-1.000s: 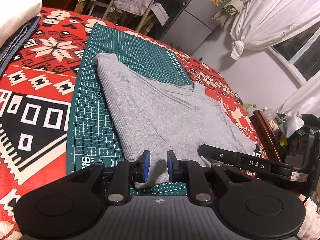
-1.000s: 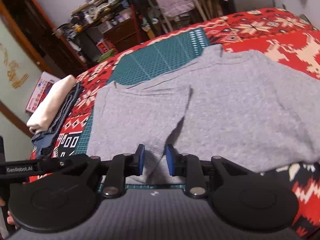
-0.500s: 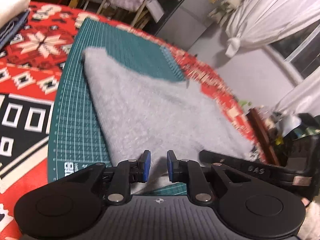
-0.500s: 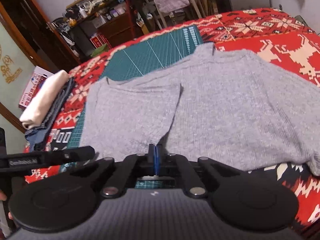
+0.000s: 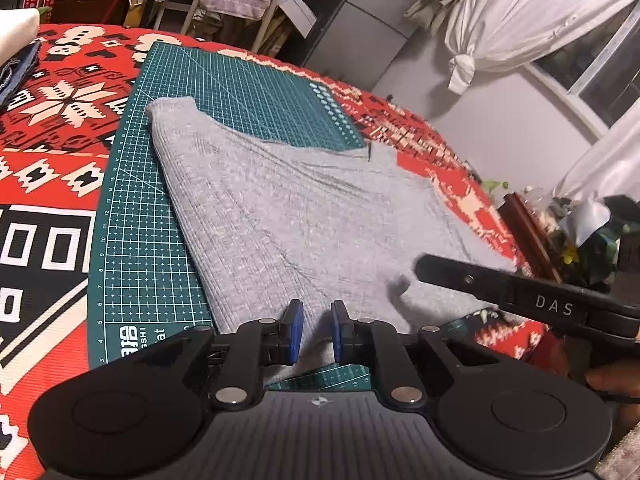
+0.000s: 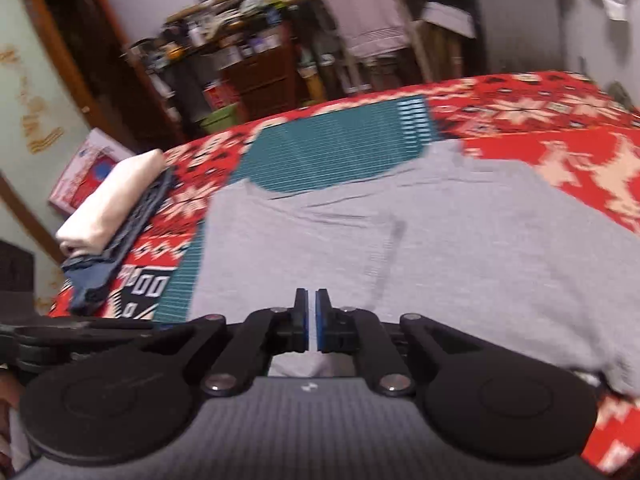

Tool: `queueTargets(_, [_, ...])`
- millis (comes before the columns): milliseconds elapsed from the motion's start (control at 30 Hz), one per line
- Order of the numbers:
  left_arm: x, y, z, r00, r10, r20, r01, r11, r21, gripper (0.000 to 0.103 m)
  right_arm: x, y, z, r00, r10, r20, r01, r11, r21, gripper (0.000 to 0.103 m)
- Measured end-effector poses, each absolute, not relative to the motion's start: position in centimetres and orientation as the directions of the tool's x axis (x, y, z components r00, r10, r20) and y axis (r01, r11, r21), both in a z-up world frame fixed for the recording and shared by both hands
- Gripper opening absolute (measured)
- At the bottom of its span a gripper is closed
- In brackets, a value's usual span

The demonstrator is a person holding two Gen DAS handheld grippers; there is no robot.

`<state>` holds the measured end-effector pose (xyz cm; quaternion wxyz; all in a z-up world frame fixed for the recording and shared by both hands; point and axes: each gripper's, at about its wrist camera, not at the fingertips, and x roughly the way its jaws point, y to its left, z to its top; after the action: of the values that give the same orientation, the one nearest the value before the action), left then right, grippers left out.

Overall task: Fold clothes
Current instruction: 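Open the right tool and lift it off the folded shirt edge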

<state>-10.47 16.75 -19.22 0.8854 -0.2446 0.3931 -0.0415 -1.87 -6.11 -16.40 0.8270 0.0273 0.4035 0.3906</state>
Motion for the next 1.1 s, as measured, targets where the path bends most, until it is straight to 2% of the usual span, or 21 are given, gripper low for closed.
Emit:
queueTargets(167, [-10.6,17.0,-19.4,0.687,-0.277,-0.672,-0.130,0.863,-0.489,0.013,-1.4,-4.1,-18.8,0.321,0.667,-0.673,-0.642,0.676,0.363,0.004])
queueTargets(200, [-10.8,17.1,-19.5,0.687,-0.278,-0.672,-0.134,0.860,-0.493,0.013,-1.5,-4.4,-19.0,0.322,0.665,-0.674,-0.638,0.678,0.365,0.001])
queueTargets(433, [-11.1,17.1,-19.2,0.703,-0.274,-0.657,-0.133,0.856,-0.499,0.013,-1.3,-7.3,-19.4,0.352,0.642,-0.681,-0.593,0.716,0.368,0.001])
queueTargets(467, [-11.2,17.1,-18.9,0.710,-0.274,-0.649,-0.127,0.856,-0.501,0.011,-1.4,-7.4,-19.3,0.361,0.636,-0.682,-0.591,0.722,0.360,0.001])
queueTargets(533, [-11.4,17.2,-18.4,0.726,-0.276,-0.630,-0.114,0.855,-0.506,0.010,-1.7,-7.5,-18.6,0.378,0.635,-0.674,-0.602,0.722,0.342,0.008])
queueTargets(633, [-12.0,17.8,-17.5,0.747,-0.266,-0.610,-0.119,0.848,-0.516,0.010,-2.2,-6.9,-17.6,0.365,0.671,-0.646,-0.638,0.685,0.352,0.009])
queueTargets(867, [-12.4,18.5,-19.3,0.677,-0.248,-0.693,-0.193,0.849,-0.492,0.006,-3.9,-2.8,-17.6,0.264,0.722,-0.639,-0.740,0.577,0.346,0.009])
queueTargets(967, [-12.7,18.3,-19.4,0.675,-0.251,-0.694,-0.188,0.851,-0.491,0.006,-4.6,-1.7,-18.4,0.240,0.707,-0.665,-0.761,0.562,0.323,0.009])
queueTargets(1100, [-12.9,18.2,-19.6,0.676,-0.255,-0.692,-0.182,0.852,-0.492,0.006,-5.4,-1.9,-18.7,0.251,0.686,-0.683,-0.785,0.557,0.270,0.003])
